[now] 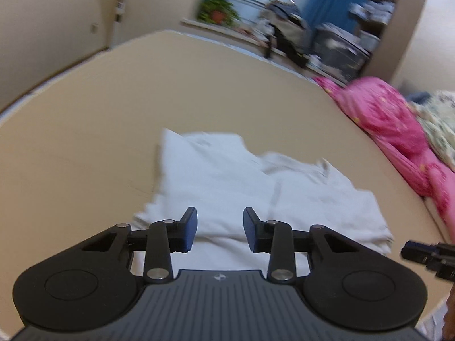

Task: Fold small clothes

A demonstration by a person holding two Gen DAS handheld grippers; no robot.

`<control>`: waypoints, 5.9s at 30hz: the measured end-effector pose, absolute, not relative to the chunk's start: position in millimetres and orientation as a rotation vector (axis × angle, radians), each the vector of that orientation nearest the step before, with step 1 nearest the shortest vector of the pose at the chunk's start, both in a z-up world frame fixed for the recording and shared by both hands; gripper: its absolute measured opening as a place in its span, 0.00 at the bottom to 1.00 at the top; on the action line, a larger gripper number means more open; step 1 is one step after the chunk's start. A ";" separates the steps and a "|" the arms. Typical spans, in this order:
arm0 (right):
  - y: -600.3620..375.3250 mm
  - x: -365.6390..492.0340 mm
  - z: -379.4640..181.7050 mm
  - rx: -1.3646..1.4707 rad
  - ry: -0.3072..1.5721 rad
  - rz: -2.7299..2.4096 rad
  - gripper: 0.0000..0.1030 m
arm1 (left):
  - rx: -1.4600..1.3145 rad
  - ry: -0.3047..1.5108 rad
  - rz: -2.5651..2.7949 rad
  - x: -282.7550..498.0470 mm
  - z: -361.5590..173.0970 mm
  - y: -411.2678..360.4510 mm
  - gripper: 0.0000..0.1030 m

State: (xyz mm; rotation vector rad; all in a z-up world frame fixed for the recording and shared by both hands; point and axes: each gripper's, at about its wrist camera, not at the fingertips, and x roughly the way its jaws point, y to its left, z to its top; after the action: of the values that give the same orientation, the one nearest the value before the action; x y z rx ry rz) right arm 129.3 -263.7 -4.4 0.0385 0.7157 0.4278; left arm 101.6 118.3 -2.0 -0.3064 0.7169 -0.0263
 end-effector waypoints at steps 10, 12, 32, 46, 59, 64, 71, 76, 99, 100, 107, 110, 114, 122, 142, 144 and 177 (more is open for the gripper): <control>-317.2 110.9 -28.3 0.132 0.648 0.248 0.40 | -0.019 0.662 -0.289 106.1 -29.7 15.4 0.40; -311.0 113.9 -37.3 0.098 0.681 0.249 0.40 | 0.037 0.638 -0.315 109.4 -38.8 -1.0 0.41; -272.3 129.2 -71.9 -0.062 0.802 0.304 0.40 | 0.113 0.676 -0.250 166.8 -54.6 -9.1 0.12; -276.3 139.6 -72.1 -0.051 0.813 0.273 0.40 | -0.570 0.736 0.080 192.9 -28.3 185.8 0.25; -289.0 143.7 -74.7 -0.002 0.830 0.237 0.40 | -0.508 0.917 0.016 230.0 -91.8 149.0 0.07; -289.4 145.8 -75.0 -0.005 0.834 0.233 0.40 | -0.422 0.780 0.108 202.5 -38.3 158.2 0.06; -289.1 150.4 -77.0 -0.007 0.857 0.200 0.40 | -0.309 0.766 0.179 198.5 -39.5 148.2 0.11; -293.9 149.3 -71.9 0.008 0.814 0.170 0.40 | -0.338 0.909 0.106 217.4 -72.5 137.1 0.20; -358.3 202.9 -70.3 0.208 0.742 0.052 0.41 | -0.365 0.892 0.099 212.8 -61.4 151.2 0.29; -355.6 206.1 -72.9 0.195 0.752 0.054 0.41 | -0.376 0.919 0.105 216.0 -69.8 152.0 0.29; -364.2 211.8 -83.1 0.211 0.837 -0.092 0.51 | -0.303 0.901 0.087 206.7 -57.1 141.8 0.34; -350.2 181.3 -49.6 0.148 0.721 -0.060 0.50 | -0.313 0.833 0.047 192.1 -28.5 138.5 0.34; -339.0 136.3 -10.3 0.136 0.634 0.001 0.50 | -0.256 0.746 0.020 159.2 8.3 128.7 0.34; -332.7 32.7 25.7 0.198 0.633 0.090 0.52 | -0.159 0.720 -0.074 57.4 19.5 114.3 0.44; -377.0 -17.1 -79.0 0.355 1.042 -0.063 0.52 | -0.435 1.207 -0.019 -21.3 -101.2 212.7 0.44; -379.8 -16.7 -88.0 0.377 1.091 -0.059 0.52 | -0.419 1.215 -0.032 -23.8 -101.8 211.0 0.44; -354.4 -25.2 -91.9 0.295 1.166 0.095 0.05 | -0.159 1.216 -0.077 -41.8 -97.8 170.0 0.05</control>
State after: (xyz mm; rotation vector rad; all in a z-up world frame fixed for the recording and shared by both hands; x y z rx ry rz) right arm -25.2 -354.4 -91.9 0.2948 1.1656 0.0949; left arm -41.8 170.0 -97.8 -0.1592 1.2160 -0.0769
